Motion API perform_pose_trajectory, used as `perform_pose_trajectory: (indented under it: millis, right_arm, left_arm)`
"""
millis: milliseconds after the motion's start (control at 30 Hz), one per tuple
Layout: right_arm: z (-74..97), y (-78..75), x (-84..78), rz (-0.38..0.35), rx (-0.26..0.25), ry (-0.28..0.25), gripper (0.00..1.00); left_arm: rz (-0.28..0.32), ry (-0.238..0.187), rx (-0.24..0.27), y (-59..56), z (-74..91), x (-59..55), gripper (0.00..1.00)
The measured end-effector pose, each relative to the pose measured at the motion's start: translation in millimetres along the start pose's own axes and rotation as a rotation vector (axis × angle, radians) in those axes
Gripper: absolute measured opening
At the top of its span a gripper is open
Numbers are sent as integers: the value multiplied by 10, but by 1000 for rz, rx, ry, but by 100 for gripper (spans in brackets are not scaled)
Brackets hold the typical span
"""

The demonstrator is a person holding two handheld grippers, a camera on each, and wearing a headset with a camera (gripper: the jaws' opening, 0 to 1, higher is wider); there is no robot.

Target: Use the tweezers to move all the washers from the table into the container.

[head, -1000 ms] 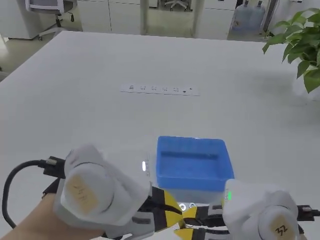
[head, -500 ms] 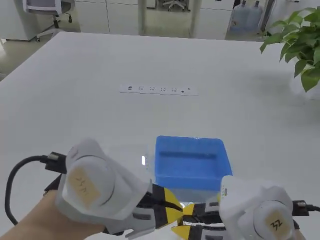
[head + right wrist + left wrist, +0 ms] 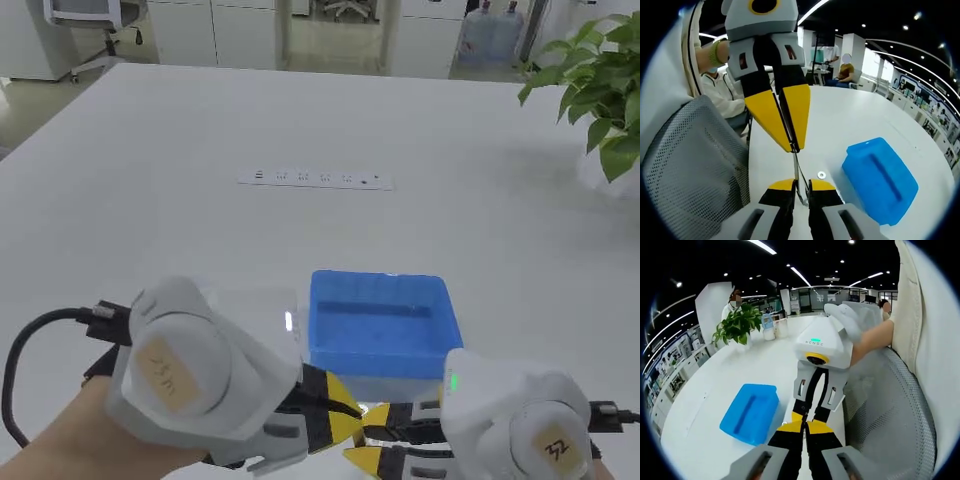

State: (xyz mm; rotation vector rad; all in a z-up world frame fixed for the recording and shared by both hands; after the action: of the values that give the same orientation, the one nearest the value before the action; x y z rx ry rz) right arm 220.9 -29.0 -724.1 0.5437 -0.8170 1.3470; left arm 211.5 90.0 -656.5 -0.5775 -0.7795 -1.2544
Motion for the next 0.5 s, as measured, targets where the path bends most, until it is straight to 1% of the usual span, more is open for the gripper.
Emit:
perform_pose_trajectory:
  millis: [33, 67, 133, 233, 333, 433, 500]
  right_arm:
    - [-14, 8, -18, -11, 11, 4, 6]
    - [-26, 7, -35, -10, 5, 7, 6]
    - [-31, 12, -45, -12, 5, 12, 7]
    - [-26, 14, -40, -11, 7, 12, 7]
    - [-15, 7, -23, -8, 6, 17, 7]
    - [28, 1, 53, -12, 3, -14, 8]
    - [66, -5, 93, -5, 3, -26, 7]
  left_arm:
    - [1, 9, -4, 0, -10, -13, 0]
    - [12, -1, -14, -7, -11, -7, 0]
    - [9, 5, -12, -11, -11, -3, 0]
    - [-3, 12, -19, -14, -21, 19, 0]
    - [6, 10, -23, 14, -39, 41, 0]
    - [-7, 25, -18, 31, -49, 69, 0]
    - [-13, 30, -19, 34, -52, 76, 0]
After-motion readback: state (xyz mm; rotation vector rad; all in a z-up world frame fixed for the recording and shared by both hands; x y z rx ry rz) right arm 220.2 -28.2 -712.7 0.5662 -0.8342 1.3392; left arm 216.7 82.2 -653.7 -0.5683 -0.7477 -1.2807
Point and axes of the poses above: the centre of the closed fingertips' face, and the gripper's own axes: z roughly backward along the fingers, y roughly to its left, x roughly out of its top, the point moved 9 cm from there along z, roughly backward along the fingers, and after that the axes turned 5 degrees about z, right-handed, at the moved point
